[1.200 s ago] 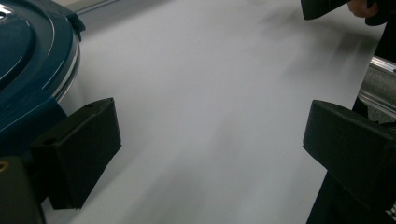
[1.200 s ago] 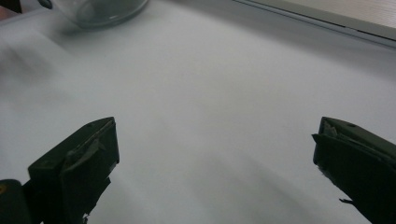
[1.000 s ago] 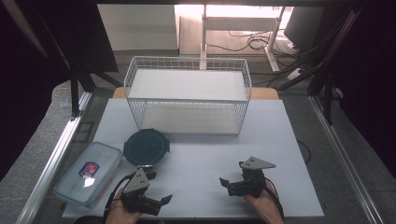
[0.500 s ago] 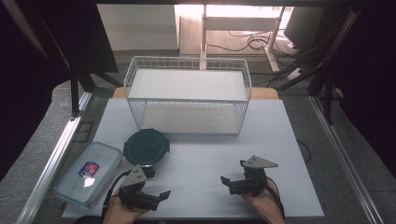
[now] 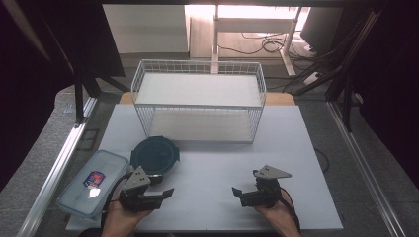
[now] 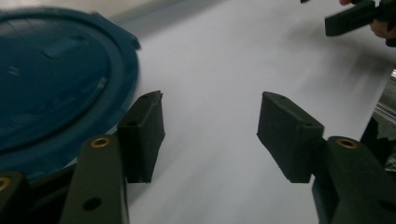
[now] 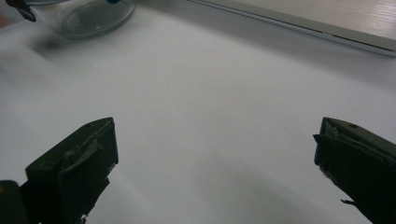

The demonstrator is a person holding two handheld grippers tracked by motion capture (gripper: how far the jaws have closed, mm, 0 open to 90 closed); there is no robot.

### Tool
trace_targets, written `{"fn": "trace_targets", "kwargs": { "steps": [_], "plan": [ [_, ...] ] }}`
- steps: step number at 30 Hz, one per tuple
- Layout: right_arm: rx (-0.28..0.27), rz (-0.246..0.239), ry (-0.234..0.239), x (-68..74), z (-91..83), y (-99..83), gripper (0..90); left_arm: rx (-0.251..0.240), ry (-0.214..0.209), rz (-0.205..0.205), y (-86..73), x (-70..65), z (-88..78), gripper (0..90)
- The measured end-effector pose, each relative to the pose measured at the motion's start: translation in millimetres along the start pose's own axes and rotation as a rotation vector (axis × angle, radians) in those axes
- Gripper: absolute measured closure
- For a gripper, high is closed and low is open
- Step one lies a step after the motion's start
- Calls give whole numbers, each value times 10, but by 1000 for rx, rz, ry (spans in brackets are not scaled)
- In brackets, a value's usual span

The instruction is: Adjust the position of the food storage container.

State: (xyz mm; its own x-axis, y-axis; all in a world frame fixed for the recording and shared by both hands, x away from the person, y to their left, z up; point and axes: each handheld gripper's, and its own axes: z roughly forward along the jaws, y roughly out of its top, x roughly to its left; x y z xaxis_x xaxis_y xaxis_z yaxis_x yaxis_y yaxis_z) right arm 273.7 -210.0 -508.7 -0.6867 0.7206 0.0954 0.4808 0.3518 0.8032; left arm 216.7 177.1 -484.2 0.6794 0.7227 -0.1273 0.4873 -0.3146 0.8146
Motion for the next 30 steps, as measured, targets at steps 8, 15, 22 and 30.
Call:
{"fn": "trace_targets", "kwargs": {
  "steps": [8,15,22,30],
  "plan": [
    [17,-15,-13,3,1,-6,0,9,-31,-95,106,310,-175,371],
    [24,-30,-13,34,12,-8,0,1,93,-172,228,604,-402,409],
    [44,-52,-10,46,26,-16,0,64,317,-253,331,934,-339,784],
    [70,-72,-7,50,38,-25,0,202,458,-238,271,1072,-90,900]
  ]
}}
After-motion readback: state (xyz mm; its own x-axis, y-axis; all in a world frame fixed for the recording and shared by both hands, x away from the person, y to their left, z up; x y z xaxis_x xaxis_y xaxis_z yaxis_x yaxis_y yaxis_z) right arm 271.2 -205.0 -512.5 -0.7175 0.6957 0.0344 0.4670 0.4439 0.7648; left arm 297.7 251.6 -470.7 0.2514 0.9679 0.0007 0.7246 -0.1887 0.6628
